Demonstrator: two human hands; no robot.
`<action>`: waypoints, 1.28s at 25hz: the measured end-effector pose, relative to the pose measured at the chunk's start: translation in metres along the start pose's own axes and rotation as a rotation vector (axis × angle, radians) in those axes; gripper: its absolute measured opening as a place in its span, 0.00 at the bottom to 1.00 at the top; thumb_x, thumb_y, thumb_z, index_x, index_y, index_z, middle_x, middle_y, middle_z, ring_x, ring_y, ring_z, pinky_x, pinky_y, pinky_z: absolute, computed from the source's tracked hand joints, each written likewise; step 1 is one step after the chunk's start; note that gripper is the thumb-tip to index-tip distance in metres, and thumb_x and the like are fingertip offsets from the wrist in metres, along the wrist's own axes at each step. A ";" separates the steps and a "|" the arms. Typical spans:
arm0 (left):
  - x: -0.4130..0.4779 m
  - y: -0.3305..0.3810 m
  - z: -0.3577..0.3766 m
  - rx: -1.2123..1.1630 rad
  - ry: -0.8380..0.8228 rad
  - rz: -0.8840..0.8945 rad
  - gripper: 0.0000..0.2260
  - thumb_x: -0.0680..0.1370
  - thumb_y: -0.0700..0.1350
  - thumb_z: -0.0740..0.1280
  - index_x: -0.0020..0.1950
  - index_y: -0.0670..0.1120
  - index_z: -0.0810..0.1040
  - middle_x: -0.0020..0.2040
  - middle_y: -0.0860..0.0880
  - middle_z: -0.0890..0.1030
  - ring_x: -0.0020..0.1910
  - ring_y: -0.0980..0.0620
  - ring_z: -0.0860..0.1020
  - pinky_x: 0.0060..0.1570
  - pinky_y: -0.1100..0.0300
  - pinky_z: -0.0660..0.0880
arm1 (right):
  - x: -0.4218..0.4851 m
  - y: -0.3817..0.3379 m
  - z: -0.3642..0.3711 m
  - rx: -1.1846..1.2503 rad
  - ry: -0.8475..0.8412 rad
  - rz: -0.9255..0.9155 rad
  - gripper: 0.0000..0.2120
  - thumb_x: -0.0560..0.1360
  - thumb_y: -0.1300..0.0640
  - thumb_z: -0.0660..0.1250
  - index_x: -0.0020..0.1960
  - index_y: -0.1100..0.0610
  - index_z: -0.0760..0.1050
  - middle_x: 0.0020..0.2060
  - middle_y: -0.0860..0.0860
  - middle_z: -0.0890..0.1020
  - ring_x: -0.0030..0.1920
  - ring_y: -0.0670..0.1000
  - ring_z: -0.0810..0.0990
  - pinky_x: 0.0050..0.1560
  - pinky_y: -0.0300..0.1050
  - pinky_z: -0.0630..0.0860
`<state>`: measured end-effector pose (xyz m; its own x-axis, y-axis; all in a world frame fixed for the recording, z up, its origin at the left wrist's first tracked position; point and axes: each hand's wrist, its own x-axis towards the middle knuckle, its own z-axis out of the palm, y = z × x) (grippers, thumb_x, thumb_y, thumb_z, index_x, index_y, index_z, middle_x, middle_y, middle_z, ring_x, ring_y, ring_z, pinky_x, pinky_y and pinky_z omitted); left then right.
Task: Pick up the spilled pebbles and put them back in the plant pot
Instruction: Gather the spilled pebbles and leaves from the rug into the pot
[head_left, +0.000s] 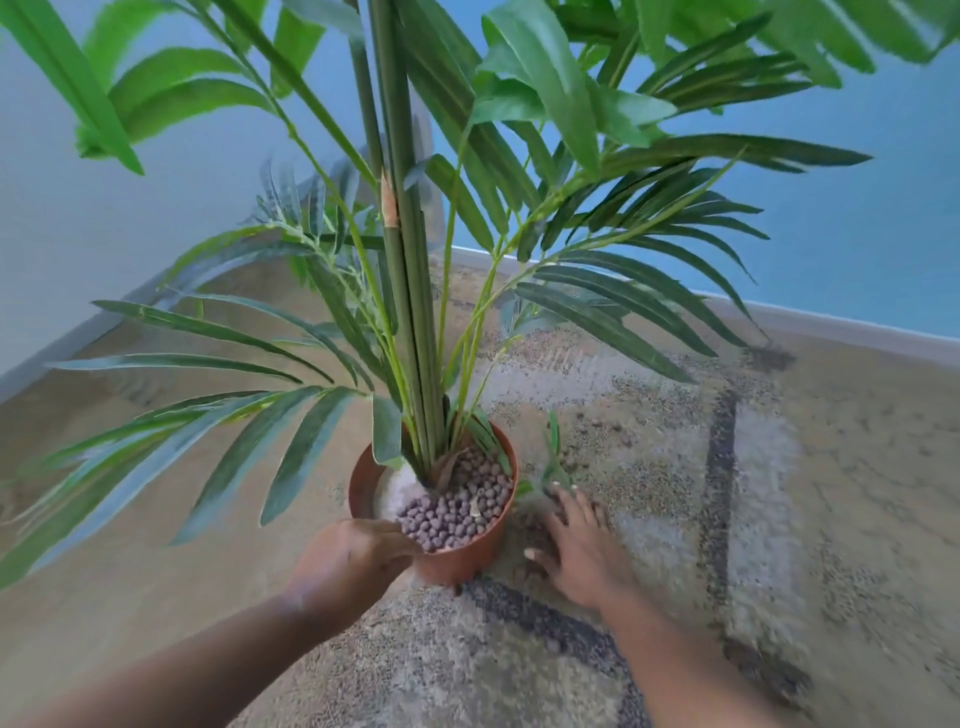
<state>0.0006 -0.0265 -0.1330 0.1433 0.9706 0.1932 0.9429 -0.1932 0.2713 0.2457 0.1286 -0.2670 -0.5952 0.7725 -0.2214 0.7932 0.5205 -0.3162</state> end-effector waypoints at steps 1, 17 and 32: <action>0.000 0.001 -0.001 0.003 -0.010 0.001 0.04 0.68 0.44 0.76 0.39 0.52 0.85 0.34 0.57 0.84 0.32 0.59 0.82 0.29 0.65 0.78 | 0.000 -0.007 -0.002 0.069 0.014 0.011 0.30 0.78 0.41 0.59 0.76 0.44 0.53 0.78 0.48 0.47 0.77 0.58 0.50 0.71 0.62 0.62; 0.004 0.006 -0.004 -0.002 -0.104 -0.040 0.07 0.70 0.40 0.77 0.42 0.52 0.86 0.37 0.56 0.85 0.35 0.61 0.82 0.36 0.69 0.79 | -0.005 -0.002 -0.051 0.595 0.219 0.377 0.12 0.78 0.66 0.63 0.58 0.58 0.80 0.56 0.54 0.83 0.26 0.48 0.76 0.25 0.37 0.76; 0.018 0.003 -0.021 -0.082 -0.044 -0.091 0.08 0.62 0.47 0.82 0.33 0.51 0.84 0.30 0.57 0.82 0.27 0.63 0.77 0.28 0.68 0.73 | 0.008 -0.178 -0.085 0.349 0.076 0.060 0.05 0.73 0.63 0.69 0.42 0.62 0.83 0.34 0.57 0.82 0.37 0.57 0.82 0.30 0.41 0.73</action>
<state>0.0001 -0.0125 -0.1086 0.0734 0.9897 0.1231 0.9252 -0.1137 0.3620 0.1106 0.0727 -0.1340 -0.5269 0.8298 -0.1838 0.7267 0.3278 -0.6037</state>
